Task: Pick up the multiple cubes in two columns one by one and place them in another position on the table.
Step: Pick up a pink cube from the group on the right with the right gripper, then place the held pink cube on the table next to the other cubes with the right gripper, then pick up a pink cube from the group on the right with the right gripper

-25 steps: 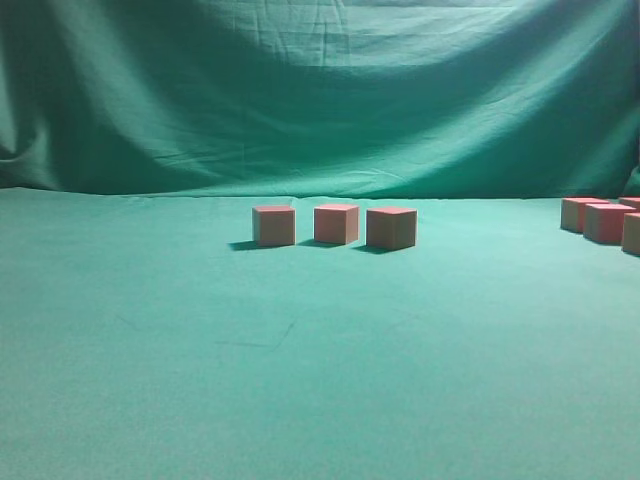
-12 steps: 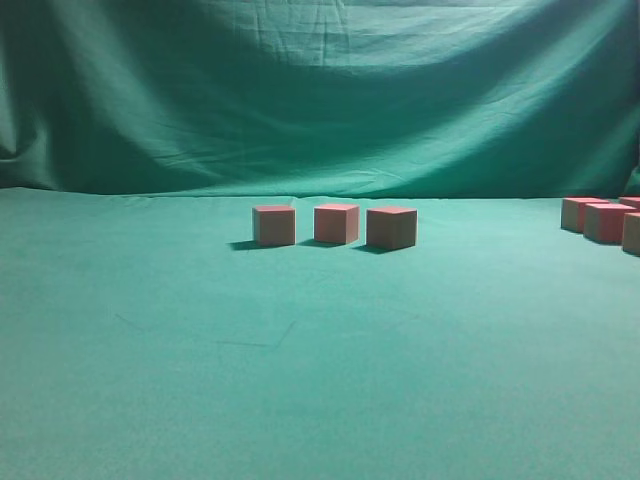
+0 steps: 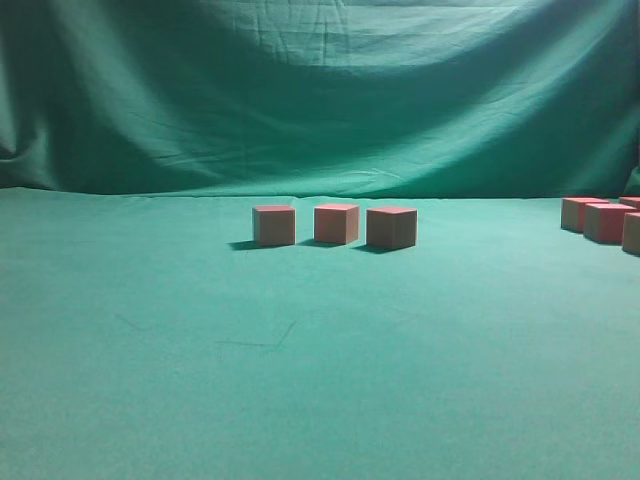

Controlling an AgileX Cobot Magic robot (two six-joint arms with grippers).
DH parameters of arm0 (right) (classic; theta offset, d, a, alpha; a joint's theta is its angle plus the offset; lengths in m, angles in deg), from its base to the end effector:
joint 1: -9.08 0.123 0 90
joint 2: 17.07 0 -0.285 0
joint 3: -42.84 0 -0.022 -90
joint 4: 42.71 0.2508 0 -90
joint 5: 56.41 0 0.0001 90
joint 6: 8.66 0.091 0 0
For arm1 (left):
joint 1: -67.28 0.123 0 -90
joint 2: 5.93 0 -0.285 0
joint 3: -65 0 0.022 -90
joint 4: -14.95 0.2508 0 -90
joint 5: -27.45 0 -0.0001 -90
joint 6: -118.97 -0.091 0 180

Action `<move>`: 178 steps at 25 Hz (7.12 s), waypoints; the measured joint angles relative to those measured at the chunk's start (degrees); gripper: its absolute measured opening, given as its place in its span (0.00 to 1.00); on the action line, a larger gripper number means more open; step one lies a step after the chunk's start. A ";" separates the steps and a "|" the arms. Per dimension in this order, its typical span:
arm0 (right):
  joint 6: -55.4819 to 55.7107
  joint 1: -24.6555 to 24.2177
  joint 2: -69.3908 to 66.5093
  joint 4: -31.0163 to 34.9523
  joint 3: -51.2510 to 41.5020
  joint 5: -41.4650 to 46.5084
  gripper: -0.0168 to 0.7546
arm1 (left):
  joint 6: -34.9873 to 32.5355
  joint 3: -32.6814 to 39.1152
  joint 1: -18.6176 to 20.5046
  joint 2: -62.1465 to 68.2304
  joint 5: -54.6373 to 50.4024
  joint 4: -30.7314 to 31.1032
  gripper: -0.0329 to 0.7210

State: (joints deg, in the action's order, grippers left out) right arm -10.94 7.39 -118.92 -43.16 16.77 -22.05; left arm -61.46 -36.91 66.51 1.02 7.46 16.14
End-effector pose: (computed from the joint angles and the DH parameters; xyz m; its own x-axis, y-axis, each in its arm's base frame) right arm 0.2974 -0.0092 0.1784 -0.9525 -0.0182 -0.3039 -0.0132 0.9997 -0.0183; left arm 0.0529 -0.0001 0.1774 -0.2590 0.0305 -0.9654 0.0136 0.9995 0.0279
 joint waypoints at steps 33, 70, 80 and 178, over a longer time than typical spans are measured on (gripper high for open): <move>-1.81 3.77 1.65 11.58 16.38 27.84 0.36 | 0.00 0.00 0.00 0.00 0.00 0.00 0.04; 31.20 51.92 -30.04 -4.48 57.33 30.09 0.36 | 0.00 0.00 0.00 0.00 0.00 0.00 0.04; 40.48 51.92 -37.11 -6.32 63.85 32.33 0.36 | 0.00 0.00 0.00 0.00 0.00 0.00 0.04; 6.00 14.16 -3.61 -2.31 14.10 9.96 0.77 | 0.00 0.00 0.00 0.00 0.00 0.00 0.04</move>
State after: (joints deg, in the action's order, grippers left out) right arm -4.94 21.55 -122.53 -45.47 30.88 -12.09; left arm -61.46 -36.91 66.51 1.02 7.46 16.14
